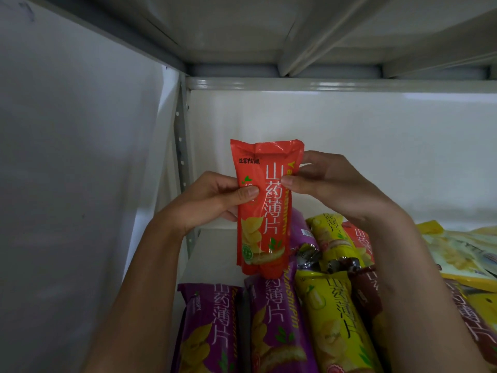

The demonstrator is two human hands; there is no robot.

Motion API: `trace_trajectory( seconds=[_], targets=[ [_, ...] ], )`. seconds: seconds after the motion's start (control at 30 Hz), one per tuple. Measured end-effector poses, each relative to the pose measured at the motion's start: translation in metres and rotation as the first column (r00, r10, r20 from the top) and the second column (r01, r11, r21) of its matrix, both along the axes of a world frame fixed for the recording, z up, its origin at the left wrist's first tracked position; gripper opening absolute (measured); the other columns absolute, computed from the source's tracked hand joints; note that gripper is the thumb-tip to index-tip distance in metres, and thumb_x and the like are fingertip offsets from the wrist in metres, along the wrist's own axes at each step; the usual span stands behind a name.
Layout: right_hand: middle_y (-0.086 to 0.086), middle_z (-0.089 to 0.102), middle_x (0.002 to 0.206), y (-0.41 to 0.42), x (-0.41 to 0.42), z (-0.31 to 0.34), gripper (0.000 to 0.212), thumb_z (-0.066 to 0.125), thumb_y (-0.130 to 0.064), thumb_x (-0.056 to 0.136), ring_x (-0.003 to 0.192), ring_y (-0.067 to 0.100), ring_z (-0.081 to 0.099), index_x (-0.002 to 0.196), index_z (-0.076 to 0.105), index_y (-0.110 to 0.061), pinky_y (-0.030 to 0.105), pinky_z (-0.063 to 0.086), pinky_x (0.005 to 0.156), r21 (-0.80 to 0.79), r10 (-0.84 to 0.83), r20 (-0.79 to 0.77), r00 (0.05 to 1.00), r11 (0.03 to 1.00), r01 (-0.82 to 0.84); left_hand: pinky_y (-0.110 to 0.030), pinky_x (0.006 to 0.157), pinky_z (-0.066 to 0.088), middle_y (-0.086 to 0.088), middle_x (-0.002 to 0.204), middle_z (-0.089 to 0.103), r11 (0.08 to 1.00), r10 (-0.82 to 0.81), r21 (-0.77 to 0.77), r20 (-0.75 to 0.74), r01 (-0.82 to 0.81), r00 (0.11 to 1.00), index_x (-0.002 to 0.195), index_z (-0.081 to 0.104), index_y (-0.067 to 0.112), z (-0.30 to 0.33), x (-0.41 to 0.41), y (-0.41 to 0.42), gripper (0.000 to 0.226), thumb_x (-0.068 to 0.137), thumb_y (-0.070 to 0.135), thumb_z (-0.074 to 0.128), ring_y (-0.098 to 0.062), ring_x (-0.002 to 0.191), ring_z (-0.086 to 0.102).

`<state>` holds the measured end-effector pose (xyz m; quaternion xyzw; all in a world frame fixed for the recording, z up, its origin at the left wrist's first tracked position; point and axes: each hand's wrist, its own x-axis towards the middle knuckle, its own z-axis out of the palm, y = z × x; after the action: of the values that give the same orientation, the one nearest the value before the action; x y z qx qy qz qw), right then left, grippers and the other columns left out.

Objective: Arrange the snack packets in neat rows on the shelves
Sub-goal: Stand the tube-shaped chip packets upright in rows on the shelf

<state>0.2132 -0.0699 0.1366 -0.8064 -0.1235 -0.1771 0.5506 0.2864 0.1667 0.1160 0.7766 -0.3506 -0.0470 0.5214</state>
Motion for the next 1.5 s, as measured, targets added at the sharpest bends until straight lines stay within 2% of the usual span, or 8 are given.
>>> trace_trajectory(
  seconds=[0.1,0.23,0.5,0.7,1.1,1.27,1.4,1.5],
  targets=[
    [0.003,0.079,0.112,0.001,-0.001,0.0,0.04,0.073,-0.031,0.087,0.104,0.012,0.073,0.124,0.074,-0.014,0.026,0.057,0.094,0.037,0.048,0.069,0.996,0.998,-0.05,-0.046,0.095,0.061,0.004,0.111,0.08,1.0,-0.001,0.027,0.035,0.0,0.999,0.121,0.077,0.021,0.002,0.0,0.0,0.044,0.084,0.043,0.069,-0.017,0.102,0.077],
    [0.008,0.08,0.107,0.003,0.003,-0.001,0.025,0.072,-0.008,0.094,0.099,0.02,0.076,0.119,0.075,-0.005,0.032,0.061,0.087,0.095,-0.008,0.177,0.984,0.995,-0.009,-0.043,0.104,0.056,0.006,0.122,0.077,0.995,-0.095,0.034,-0.027,0.096,0.995,0.131,0.071,0.022,0.001,-0.002,-0.001,0.049,0.088,0.045,0.064,-0.015,0.115,0.073],
    [0.004,0.08,0.11,0.008,0.002,0.0,0.028,0.073,-0.013,0.094,0.105,0.019,0.076,0.122,0.075,-0.009,0.034,0.061,0.092,0.102,0.026,0.111,0.993,0.994,-0.038,-0.03,0.088,0.062,-0.003,0.114,0.08,0.946,-0.008,-0.325,-0.014,0.003,1.0,0.121,0.073,0.01,0.006,-0.004,-0.013,0.041,0.09,0.036,0.065,-0.019,0.107,0.076],
    [0.002,0.081,0.106,0.011,0.002,0.0,0.022,0.072,-0.02,0.095,0.102,0.015,0.077,0.114,0.078,-0.011,0.037,0.062,0.094,0.163,-0.025,0.087,0.996,0.987,0.011,-0.023,0.074,0.061,0.001,0.105,0.081,0.936,0.048,-0.351,0.008,-0.042,0.999,0.11,0.077,0.017,0.007,-0.007,-0.011,0.033,0.087,0.038,0.068,-0.016,0.099,0.077],
    [0.003,0.079,0.113,0.017,0.0,0.002,0.025,0.069,-0.02,0.098,0.108,0.017,0.075,0.121,0.075,-0.011,0.036,0.061,0.096,0.156,0.038,0.1,0.994,0.986,-0.053,-0.024,0.076,0.061,-0.003,0.108,0.08,0.9,0.085,-0.434,0.081,-0.041,0.993,0.114,0.074,0.007,0.01,-0.01,-0.012,0.027,0.092,0.021,0.072,-0.02,0.098,0.078],
    [0.005,0.081,0.095,0.015,0.004,-0.002,0.014,0.071,-0.009,0.095,0.089,0.014,0.076,0.106,0.076,-0.002,0.029,0.06,0.081,0.145,-0.034,0.178,0.983,0.989,0.008,-0.023,0.076,0.06,0.001,0.101,0.079,0.908,0.093,-0.416,0.069,-0.056,0.993,0.104,0.074,0.012,0.014,-0.012,-0.015,0.011,0.095,0.016,0.071,-0.017,0.098,0.076],
    [0.002,0.081,0.098,0.016,0.004,-0.001,0.016,0.072,-0.009,0.095,0.091,0.015,0.078,0.109,0.078,-0.009,0.026,0.059,0.077,0.131,-0.057,0.212,0.975,0.991,0.03,-0.021,0.073,0.06,-0.005,0.104,0.079,0.923,0.074,-0.381,0.066,-0.044,0.995,0.113,0.073,0.006,0.019,-0.016,-0.018,0.022,0.096,0.019,0.07,-0.016,0.096,0.077],
    [0.004,0.081,0.1,0.017,0.001,0.001,0.019,0.072,-0.009,0.094,0.093,0.015,0.078,0.112,0.077,-0.005,0.026,0.061,0.078,0.155,-0.019,0.187,0.982,0.988,-0.01,-0.023,0.076,0.061,-0.003,0.099,0.079,0.923,0.12,-0.379,0.116,-0.068,0.986,0.102,0.075,0.005,0.018,-0.014,-0.017,0.015,0.096,0.018,0.071,-0.017,0.093,0.077]
  ],
)
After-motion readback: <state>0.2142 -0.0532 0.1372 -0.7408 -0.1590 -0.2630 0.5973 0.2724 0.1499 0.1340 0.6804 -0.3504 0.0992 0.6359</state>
